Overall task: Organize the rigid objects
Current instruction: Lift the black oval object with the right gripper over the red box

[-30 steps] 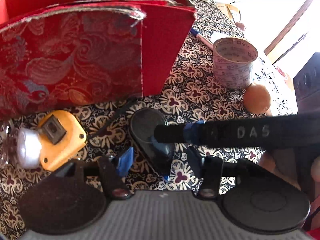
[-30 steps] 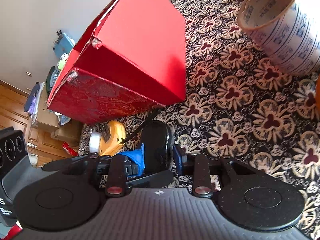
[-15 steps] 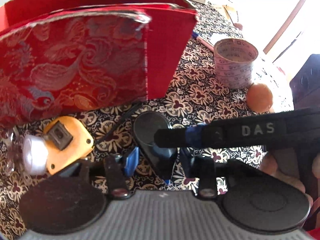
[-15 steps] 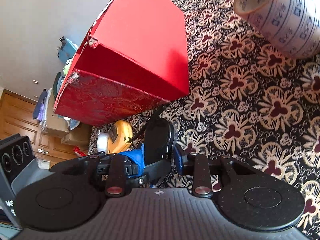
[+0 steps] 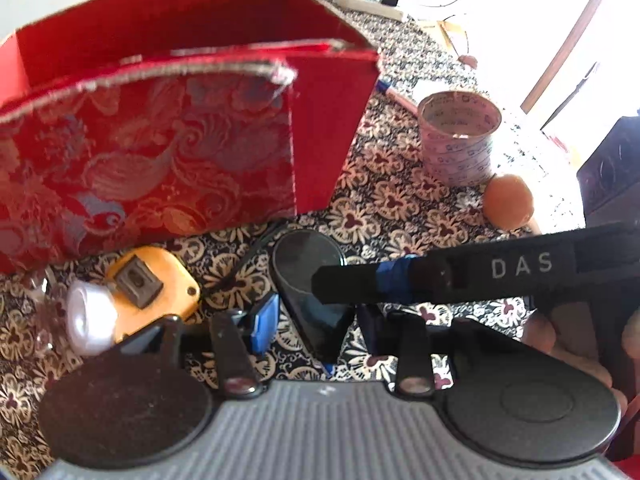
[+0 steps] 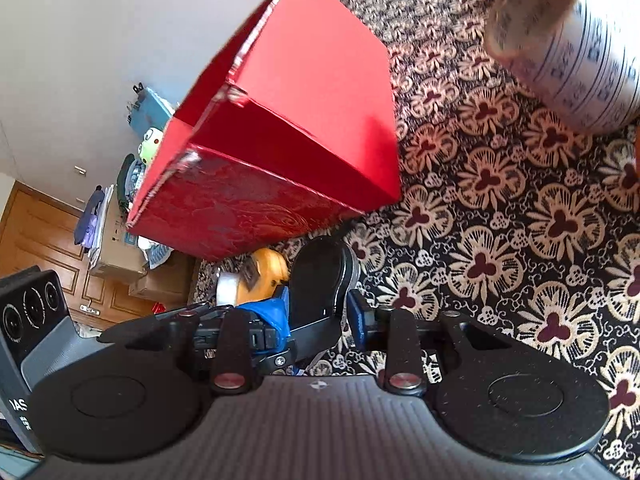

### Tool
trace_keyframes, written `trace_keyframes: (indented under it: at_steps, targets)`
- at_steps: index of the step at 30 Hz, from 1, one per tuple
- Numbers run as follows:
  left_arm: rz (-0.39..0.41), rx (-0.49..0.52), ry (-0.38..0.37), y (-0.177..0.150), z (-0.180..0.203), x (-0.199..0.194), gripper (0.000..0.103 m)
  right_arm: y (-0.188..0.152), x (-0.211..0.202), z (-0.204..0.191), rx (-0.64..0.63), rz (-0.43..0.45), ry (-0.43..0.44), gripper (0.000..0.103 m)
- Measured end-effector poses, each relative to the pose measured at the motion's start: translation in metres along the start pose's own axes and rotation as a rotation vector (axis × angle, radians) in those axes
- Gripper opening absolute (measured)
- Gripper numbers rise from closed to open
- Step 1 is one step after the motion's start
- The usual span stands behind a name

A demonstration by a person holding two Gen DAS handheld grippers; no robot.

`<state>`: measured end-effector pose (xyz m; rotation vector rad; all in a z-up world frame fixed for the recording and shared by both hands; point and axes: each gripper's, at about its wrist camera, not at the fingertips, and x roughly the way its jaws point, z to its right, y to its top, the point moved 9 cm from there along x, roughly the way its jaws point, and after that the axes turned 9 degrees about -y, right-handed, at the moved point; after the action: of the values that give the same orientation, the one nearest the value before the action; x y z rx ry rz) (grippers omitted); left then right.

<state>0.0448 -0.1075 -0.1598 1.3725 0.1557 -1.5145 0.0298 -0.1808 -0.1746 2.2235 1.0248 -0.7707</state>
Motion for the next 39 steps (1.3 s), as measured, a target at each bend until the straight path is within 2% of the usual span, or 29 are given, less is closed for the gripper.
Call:
trace_keyframes:
  at_steps: [4,16,25,32,39]
  targets:
    - [0.019,0.015,-0.012,0.006,0.006,-0.01,0.035,0.005,-0.012,-0.008,-0.005,0.043,0.009,0.014]
    - [0.137,0.157,-0.042,0.045,0.045,-0.059,0.035,0.034,-0.067,-0.037,-0.06,0.23,0.02,0.014]
    - [0.256,0.232,-0.021,0.085,0.053,-0.095,0.035,0.078,-0.081,-0.073,-0.143,0.32,0.061,0.014]
    - [0.308,0.249,0.037,0.123,0.031,-0.113,0.035,0.116,-0.065,-0.105,-0.189,0.309,0.091,0.014]
    - [0.289,0.231,0.098,0.157,-0.015,-0.112,0.035,0.15,-0.02,-0.127,-0.185,0.212,0.103,0.014]
